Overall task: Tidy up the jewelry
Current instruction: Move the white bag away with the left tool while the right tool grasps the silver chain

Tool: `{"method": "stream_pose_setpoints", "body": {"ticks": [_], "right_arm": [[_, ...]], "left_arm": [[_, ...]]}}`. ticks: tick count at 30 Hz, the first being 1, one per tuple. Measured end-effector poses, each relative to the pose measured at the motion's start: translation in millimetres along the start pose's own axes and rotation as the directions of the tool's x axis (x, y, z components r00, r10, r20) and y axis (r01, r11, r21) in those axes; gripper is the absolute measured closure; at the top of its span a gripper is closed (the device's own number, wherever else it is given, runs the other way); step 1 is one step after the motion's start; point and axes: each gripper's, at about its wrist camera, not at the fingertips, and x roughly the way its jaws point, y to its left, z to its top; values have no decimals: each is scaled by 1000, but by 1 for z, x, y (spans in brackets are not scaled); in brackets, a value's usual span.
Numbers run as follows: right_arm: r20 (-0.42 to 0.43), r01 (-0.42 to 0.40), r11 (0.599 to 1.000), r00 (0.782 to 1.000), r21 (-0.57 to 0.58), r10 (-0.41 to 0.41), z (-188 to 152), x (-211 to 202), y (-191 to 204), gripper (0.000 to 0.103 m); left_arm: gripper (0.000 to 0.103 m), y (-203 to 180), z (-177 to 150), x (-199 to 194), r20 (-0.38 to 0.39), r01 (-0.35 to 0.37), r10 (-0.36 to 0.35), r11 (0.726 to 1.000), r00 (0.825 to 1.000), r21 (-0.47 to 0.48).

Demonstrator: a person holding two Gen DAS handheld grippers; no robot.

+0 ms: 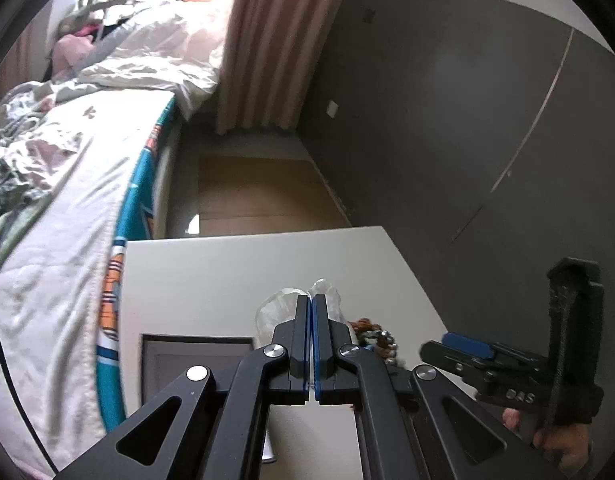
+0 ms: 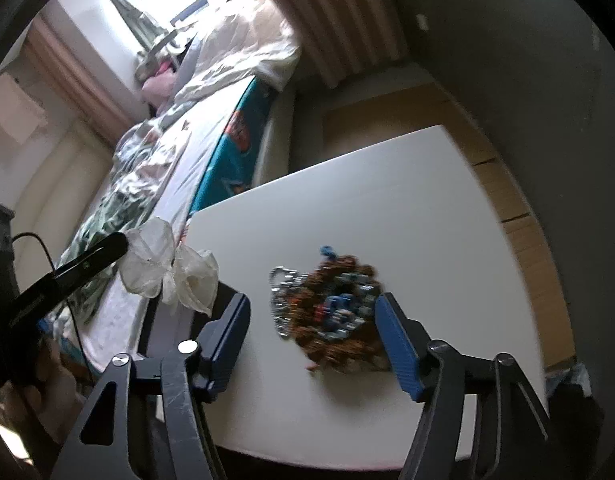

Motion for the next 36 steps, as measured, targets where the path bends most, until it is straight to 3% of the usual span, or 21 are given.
{"method": "stream_pose_setpoints", "body": {"ticks": [7,11,20,26,28,30,36], "right_arm": [[-123,-53,998,991,-16,50,14,47,26,46],[-183,-39,999,982,-9,37,17,72,32,49],[-271,90,992,956,-90,-111,15,122,45,61],[-280,190,957,928,-218,-248,10,145,56,69],[-266,207,941,923,-268,-278,10,147,60,78],[-268,197,945,926,-261,-267,12,145,59,88],[-192,126,974,968,-187,-162,18,106,55,88]], "left_arm": [[103,30,-6,-19,21,-36,38,998,999,-54],[103,47,-12,-29,25,-62,65,994,998,-90],[103,80,-30,-47,20,-111,116,981,993,-158],[103,93,-37,-53,11,-123,128,974,992,-189],[103,94,-38,-55,12,-122,126,974,992,-191],[103,94,-37,-56,15,-116,121,974,992,-193],[103,84,-31,-52,14,-89,93,982,996,-168]]}}
